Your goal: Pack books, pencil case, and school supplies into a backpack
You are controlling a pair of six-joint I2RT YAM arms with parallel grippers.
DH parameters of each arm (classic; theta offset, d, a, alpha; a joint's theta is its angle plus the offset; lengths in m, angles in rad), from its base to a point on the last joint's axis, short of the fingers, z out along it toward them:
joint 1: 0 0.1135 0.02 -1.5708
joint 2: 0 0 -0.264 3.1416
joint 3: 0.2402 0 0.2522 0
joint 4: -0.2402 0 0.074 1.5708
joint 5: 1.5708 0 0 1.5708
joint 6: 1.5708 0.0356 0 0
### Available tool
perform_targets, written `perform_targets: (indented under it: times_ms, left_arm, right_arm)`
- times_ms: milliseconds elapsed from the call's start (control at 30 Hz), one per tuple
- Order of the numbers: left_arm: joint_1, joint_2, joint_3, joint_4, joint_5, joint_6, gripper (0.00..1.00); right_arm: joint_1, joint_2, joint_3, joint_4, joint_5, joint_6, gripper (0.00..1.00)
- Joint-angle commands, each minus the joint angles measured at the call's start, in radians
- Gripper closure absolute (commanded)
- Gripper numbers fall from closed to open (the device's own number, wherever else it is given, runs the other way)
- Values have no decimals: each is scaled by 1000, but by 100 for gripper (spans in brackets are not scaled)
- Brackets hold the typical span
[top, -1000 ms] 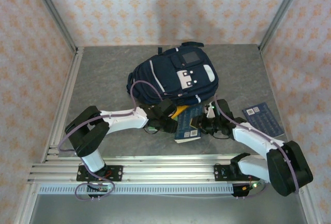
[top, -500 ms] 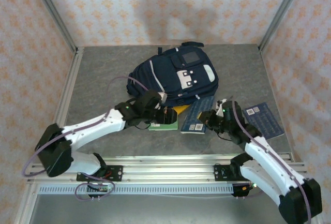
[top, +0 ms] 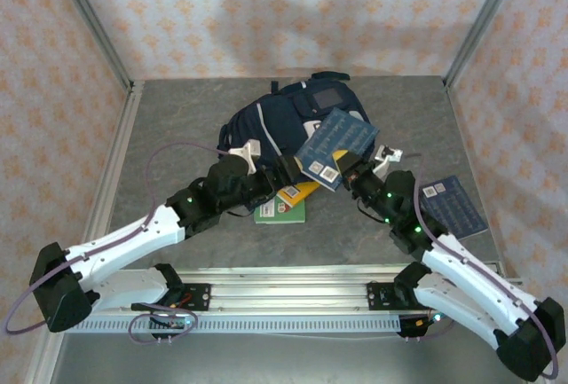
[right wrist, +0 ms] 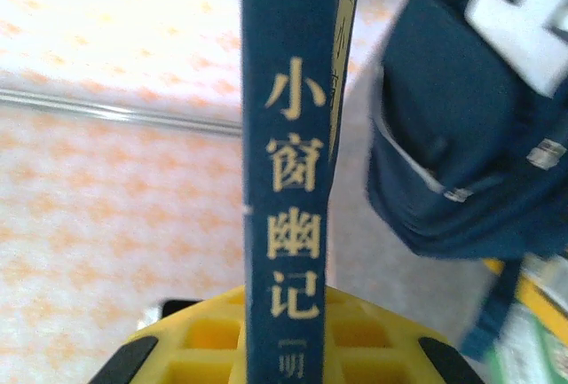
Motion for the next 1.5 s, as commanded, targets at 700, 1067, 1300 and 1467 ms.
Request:
perform_targets:
  times_ms: [700,1067,1300,1467]
  left_arm:
    - [-15,32,4,351,-228,-23,76]
    - [21,-122,-9,153,-302,65,100]
    - [148,-264,117,-411,-427,183,100]
    - [277,-286,153,-664,-430,201,100]
  right_arm:
    - [232,273,95,501,252,26,100]
    - [232,231,146,152,331,-129,44]
    - [96,309,347,-274,213,-421,31]
    - [21,582,668,-579,60,-668,37]
